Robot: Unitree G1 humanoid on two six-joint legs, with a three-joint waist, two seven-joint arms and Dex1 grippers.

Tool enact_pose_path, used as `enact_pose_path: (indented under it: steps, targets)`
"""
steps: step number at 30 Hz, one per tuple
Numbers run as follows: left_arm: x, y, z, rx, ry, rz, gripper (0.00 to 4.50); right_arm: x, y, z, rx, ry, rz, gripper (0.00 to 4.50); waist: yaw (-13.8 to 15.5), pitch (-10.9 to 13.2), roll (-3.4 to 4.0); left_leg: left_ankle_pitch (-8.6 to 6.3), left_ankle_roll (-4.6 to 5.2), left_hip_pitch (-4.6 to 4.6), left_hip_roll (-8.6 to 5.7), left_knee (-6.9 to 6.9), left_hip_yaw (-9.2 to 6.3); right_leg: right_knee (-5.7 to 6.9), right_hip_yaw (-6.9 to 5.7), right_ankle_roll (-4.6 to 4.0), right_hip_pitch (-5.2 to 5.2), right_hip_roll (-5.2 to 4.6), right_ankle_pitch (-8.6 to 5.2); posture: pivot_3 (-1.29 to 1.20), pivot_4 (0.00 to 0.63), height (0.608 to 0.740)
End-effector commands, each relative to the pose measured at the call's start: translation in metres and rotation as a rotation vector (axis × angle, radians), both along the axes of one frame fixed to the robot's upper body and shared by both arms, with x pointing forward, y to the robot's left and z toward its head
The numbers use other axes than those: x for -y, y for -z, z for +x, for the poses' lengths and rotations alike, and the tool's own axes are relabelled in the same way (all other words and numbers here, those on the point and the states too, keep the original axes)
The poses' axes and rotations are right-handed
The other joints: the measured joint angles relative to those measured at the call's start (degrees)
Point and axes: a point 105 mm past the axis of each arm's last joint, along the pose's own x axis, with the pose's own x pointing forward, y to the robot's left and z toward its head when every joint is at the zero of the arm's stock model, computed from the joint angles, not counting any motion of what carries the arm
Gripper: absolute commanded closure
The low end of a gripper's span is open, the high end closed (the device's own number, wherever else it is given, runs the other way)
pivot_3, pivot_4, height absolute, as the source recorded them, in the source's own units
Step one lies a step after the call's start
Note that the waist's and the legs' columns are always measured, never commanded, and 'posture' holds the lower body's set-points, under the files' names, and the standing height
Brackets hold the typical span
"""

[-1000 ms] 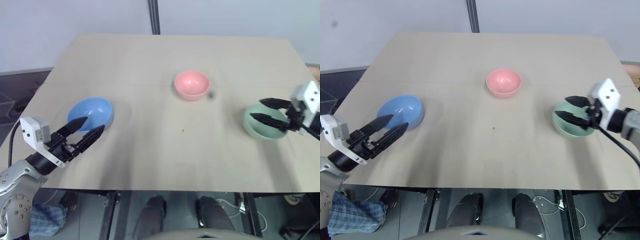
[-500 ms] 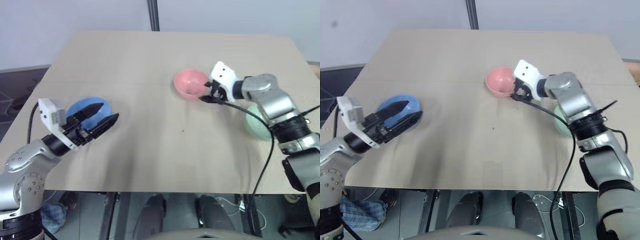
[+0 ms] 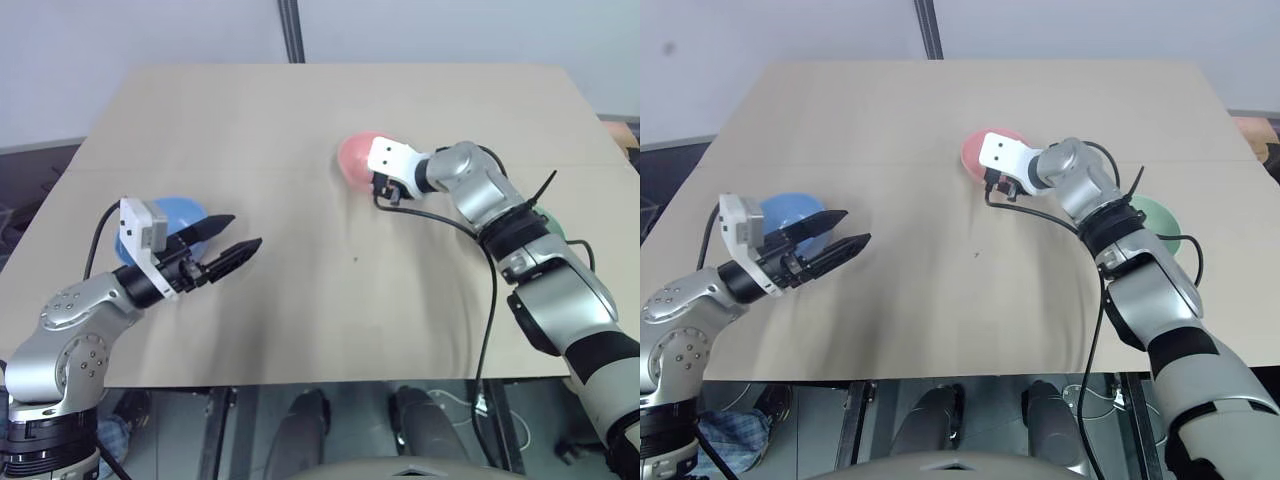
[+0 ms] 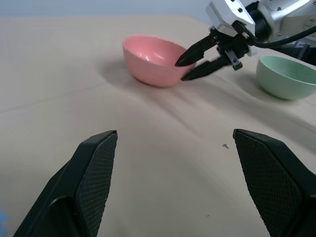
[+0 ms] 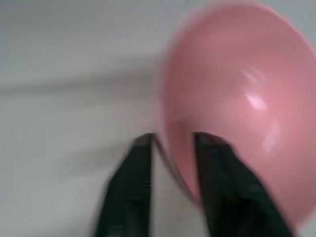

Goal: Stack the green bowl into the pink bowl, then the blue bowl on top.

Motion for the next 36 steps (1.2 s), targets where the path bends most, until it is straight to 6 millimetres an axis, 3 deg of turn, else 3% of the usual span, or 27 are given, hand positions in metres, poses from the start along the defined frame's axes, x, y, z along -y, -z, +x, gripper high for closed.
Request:
enact_pose_path:
  steps: [1, 5, 8, 12, 16, 18, 27, 33, 36]
  targets:
    - [-0.002, -0.008, 0.001, 0.040, 0.002, 0.004, 0.53, -0.014, -0.026, -0.003, 0.068, -0.061, 0.015, 4.45, 0.0, 0.0, 0.01, 0.00, -0.01, 0.00, 0.01, 0.00, -0.03, 0.00, -0.02, -0.01, 0.00, 0.02, 0.00, 0.00, 0.150, 0.740]
    - [-0.002, -0.005, 0.001, 0.034, 0.007, 0.007, 0.53, -0.022, -0.030, -0.009, 0.072, -0.105, 0.018, 4.45, 0.0, 0.0, 0.01, 0.02, -0.04, -0.02, 0.02, -0.01, -0.06, -0.02, -0.06, -0.01, -0.01, 0.01, 0.01, 0.00, 0.150, 0.740]
    - [-0.001, -0.004, 0.001, 0.034, 0.011, 0.007, 0.53, -0.024, -0.033, -0.024, 0.050, -0.168, 0.009, 4.45, 0.1, 0.0, 0.02, 0.12, -0.21, -0.05, 0.01, -0.01, -0.06, -0.04, -0.06, -0.01, -0.02, 0.00, 0.01, 0.00, 0.150, 0.740]
    - [-0.003, -0.001, -0.001, 0.022, 0.018, 0.014, 0.53, -0.006, -0.006, -0.079, -0.041, -0.329, -0.147, 4.45, 0.9, 0.0, -0.01, 0.11, -0.20, -0.11, 0.01, -0.02, -0.24, -0.14, -0.33, -0.02, 0.03, -0.09, 0.00, 0.00, 0.150, 0.740]
    - [-0.001, 0.002, -0.002, 0.007, 0.038, 0.014, 0.53, 0.024, 0.028, -0.140, -0.136, -0.429, -0.328, 4.45, 1.6, 0.0, 0.03, -0.01, 0.02, -0.16, -0.04, 0.03, -0.20, -0.18, -0.39, -0.01, 0.03, -0.21, 0.00, 0.00, 0.150, 0.740]
    - [0.001, 0.004, -0.003, 0.000, 0.051, 0.014, 0.53, 0.027, 0.033, -0.153, -0.148, -0.424, -0.334, 4.45, 1.6, 0.0, -0.04, -0.02, 0.03, -0.06, -0.02, 0.03, -0.14, -0.13, -0.38, -0.01, 0.06, -0.17, 0.00, 0.00, 0.150, 0.740]
    - [0.005, 0.007, 0.003, -0.018, 0.095, 0.022, 0.53, 0.012, 0.029, -0.161, -0.149, -0.343, -0.258, 4.45, 1.7, 0.0, -0.09, 0.05, -0.04, 0.90, 0.13, -0.06, -0.24, -0.16, -0.46, -0.17, 1.01, 0.07, 0.08, 0.00, 0.150, 0.740]
    - [0.006, 0.006, 0.007, -0.018, 0.115, 0.028, 0.53, -0.006, 0.020, -0.162, -0.129, -0.336, -0.194, 4.45, 1.7, 0.0, -0.08, 0.05, -0.04, 0.87, 0.12, -0.06, -0.25, -0.18, -0.47, -0.17, 0.99, 0.04, 0.08, 0.00, 0.150, 0.740]
    - [0.006, 0.006, 0.007, -0.018, 0.118, 0.028, 0.53, -0.008, 0.018, -0.162, -0.127, -0.326, -0.174, 3.52, 1.7, 0.0, -0.08, 0.05, -0.04, 0.85, 0.12, -0.07, -0.26, -0.19, -0.48, -0.17, 0.99, 0.02, 0.08, 0.00, 0.150, 0.740]
